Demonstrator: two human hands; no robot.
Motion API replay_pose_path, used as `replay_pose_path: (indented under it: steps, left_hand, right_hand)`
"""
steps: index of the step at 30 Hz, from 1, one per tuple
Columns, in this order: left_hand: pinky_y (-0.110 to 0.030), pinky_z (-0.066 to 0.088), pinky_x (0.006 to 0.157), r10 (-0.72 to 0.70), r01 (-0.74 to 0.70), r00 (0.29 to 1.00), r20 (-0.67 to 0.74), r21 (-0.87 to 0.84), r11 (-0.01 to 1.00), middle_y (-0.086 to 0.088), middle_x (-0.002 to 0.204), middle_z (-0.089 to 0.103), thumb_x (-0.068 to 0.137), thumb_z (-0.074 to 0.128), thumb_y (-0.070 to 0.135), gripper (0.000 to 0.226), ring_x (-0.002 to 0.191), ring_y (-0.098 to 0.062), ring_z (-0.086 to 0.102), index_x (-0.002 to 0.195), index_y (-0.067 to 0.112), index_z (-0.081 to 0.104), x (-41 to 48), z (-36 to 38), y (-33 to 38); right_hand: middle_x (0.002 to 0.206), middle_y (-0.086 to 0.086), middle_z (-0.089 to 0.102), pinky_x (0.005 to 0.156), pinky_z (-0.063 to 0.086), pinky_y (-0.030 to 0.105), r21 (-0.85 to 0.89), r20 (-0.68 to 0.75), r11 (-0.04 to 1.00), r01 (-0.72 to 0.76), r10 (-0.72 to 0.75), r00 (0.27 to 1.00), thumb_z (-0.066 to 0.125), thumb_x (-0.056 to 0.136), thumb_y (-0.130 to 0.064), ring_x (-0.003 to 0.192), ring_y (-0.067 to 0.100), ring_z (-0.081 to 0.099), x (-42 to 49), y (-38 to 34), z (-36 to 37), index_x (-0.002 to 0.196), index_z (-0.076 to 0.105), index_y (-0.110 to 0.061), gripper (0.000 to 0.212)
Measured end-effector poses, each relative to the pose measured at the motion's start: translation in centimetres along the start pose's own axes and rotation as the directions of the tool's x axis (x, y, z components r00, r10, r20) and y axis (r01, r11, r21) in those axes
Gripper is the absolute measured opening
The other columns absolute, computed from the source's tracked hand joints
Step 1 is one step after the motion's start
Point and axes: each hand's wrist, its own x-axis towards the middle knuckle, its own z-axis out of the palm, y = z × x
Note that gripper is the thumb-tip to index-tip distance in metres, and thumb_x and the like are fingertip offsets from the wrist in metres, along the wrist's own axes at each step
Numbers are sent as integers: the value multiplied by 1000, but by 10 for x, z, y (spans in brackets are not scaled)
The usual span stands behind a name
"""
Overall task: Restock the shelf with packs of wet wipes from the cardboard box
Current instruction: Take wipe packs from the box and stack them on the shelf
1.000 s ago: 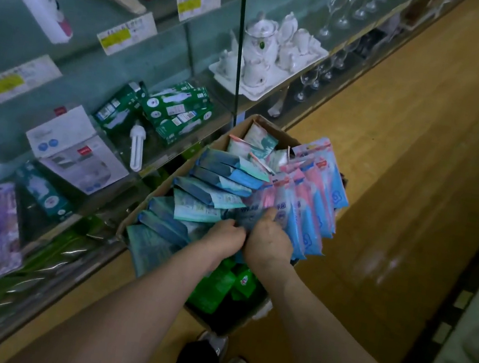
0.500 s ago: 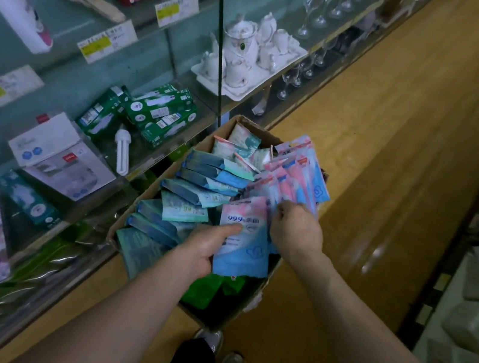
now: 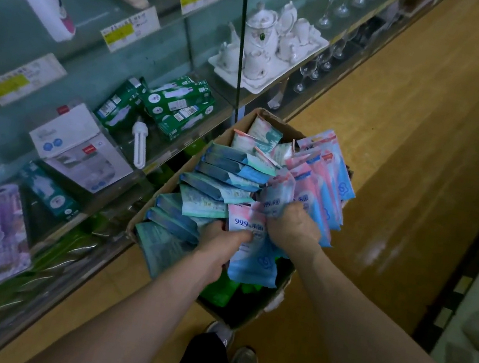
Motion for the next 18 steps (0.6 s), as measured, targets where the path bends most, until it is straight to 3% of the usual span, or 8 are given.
replay_pose_path:
  steps: [3, 6, 10, 13, 15, 18]
  left_hand:
    - [-43, 58, 79, -8, 9, 1000, 23, -14, 1000, -15, 95, 72, 79, 68, 9, 26, 85, -31, 70, 105, 8, 65, -7, 8, 3]
    - [-49, 58, 80, 23, -22, 998, 66, -22, 1000, -16, 92, 72, 65, 65, 17, 35, 83, -32, 70, 99, 8, 67, -26, 25, 12]
    - [-36, 58, 72, 190, -197, 979, 78, 94, 976, -9, 94, 71, 65, 59, 23, 41, 82, -25, 69, 104, 13, 63, -50, 51, 34]
    - [-41, 53, 86, 325, -336, 942, 87, 301, 892, -3, 105, 65, 60, 52, 35, 57, 94, -24, 63, 115, 22, 53, -65, 63, 64]
    - [-43, 48, 94, 400, -408, 910, 113, 419, 811, -5, 119, 61, 68, 55, 35, 62, 107, -29, 59, 129, 22, 44, -71, 74, 86]
    - [-43, 46, 95, 505, -510, 843, 188, 580, 635, -6, 124, 58, 83, 55, 29, 50, 111, -32, 56, 130, 21, 39, -88, 98, 121]
  right_hand:
    - [131, 15, 53, 89, 45, 39, 16, -11, 999, -34, 34, 999, 50, 95, -30, 117, 34, 54, -8, 3, -9, 141, 32, -2, 57]
    - [120, 13, 58, 77, 41, 34, 30, -53, 999, -44, 46, 998, 53, 93, -32, 110, 34, 57, -20, 14, -34, 123, 44, -8, 40]
    - [116, 12, 59, 71, 37, 30, 42, -146, 998, -53, 59, 988, 52, 92, -34, 106, 33, 58, -42, 28, -72, 113, 45, -10, 33]
    - [116, 13, 61, 74, 41, 31, 45, -255, 997, -56, 66, 965, 52, 91, -32, 105, 33, 59, -57, 41, -99, 114, 48, -9, 34]
    - [116, 12, 62, 76, 41, 30, 58, -312, 996, -61, 76, 947, 51, 91, -29, 107, 33, 59, -69, 52, -118, 116, 50, -8, 33]
    - [112, 10, 63, 70, 39, 29, 86, -404, 992, -95, 122, 907, 51, 92, -28, 103, 32, 61, -91, 73, -148, 112, 51, -8, 28]
